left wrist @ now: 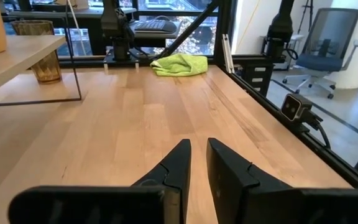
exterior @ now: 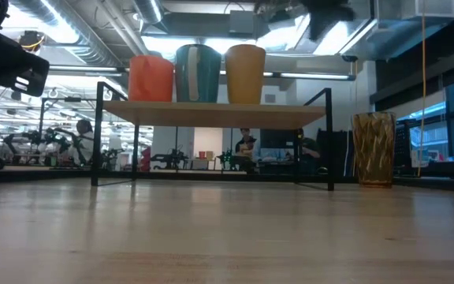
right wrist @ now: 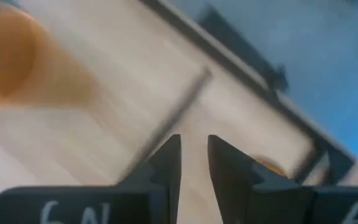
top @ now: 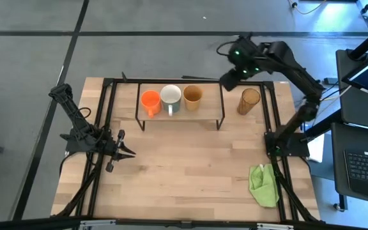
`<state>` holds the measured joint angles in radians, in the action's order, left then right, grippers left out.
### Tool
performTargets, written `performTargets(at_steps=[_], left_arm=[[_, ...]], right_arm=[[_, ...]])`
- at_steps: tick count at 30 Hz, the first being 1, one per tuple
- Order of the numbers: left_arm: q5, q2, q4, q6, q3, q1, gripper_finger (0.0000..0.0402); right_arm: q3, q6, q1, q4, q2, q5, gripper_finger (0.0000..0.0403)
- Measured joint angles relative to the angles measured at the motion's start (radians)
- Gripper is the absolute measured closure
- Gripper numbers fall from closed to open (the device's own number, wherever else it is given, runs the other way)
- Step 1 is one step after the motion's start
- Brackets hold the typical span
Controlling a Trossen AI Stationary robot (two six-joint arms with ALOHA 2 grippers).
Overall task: Stack small to large cups/mugs on shelf
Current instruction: Put the brown cup on the shelf
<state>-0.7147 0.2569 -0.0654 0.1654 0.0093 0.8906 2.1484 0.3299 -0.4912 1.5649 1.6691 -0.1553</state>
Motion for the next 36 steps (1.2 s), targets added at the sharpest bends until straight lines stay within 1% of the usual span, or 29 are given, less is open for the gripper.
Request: performTargets(at_steps=[2,4,7,11,14,17,21,24,28,31,36], left_arm=[[0.001,0.0,0.0,0.0,0.0,0.0,0.0354],[0.002,0.0,0.0,0.0,0.0,0.0,0.0352],[0.002,0.0,-0.001,0.0,0.0,0.0,0.0351],[0.003,0.0,-0.001,0.0,0.0,0.0,0.0356],[0.003,0.0,-0.001,0.0,0.0,0.0,0.0355],[0.003,0.0,-0.001,0.0,0.0,0.0,0.0352],[0.002,0.0,-0.001,0.0,0.0,0.0,0.0353],[0.002,0.0,-0.001,0.0,0.0,0.0,0.0356],[0.003,0.0,-0.001,0.0,0.0,0.0,0.0354],[0.002,0.0,-0.001,0.0,0.0,0.0,0.0351],[0.002,0.0,-0.001,0.0,0.0,0.0,0.0355]], right_arm=[[-0.109,0.022,-0.047,0.007,-0.046,0.011,0.0321],[-0.235,0.047,-0.096,-0.042,-0.09,0.046,0.0321],[-0.409,0.059,-0.16,-0.051,-0.167,0.052,0.0321],[-0.579,0.059,-0.224,-0.111,-0.23,0.055,0.0321],[-0.646,0.049,-0.28,-0.122,-0.289,0.058,0.0321],[-0.703,0.018,-0.361,-0.123,-0.311,0.013,0.0321],[-0.714,-0.024,-0.439,-0.12,-0.365,-0.003,0.0321],[-0.717,-0.046,-0.456,-0.151,-0.367,0.051,0.0321],[-0.72,-0.048,-0.463,-0.143,-0.36,0.059,0.0321],[-0.765,-0.041,-0.463,-0.15,-0.356,0.074,0.0321],[-0.882,-0.019,-0.463,-0.175,-0.355,0.08,0.0321]])
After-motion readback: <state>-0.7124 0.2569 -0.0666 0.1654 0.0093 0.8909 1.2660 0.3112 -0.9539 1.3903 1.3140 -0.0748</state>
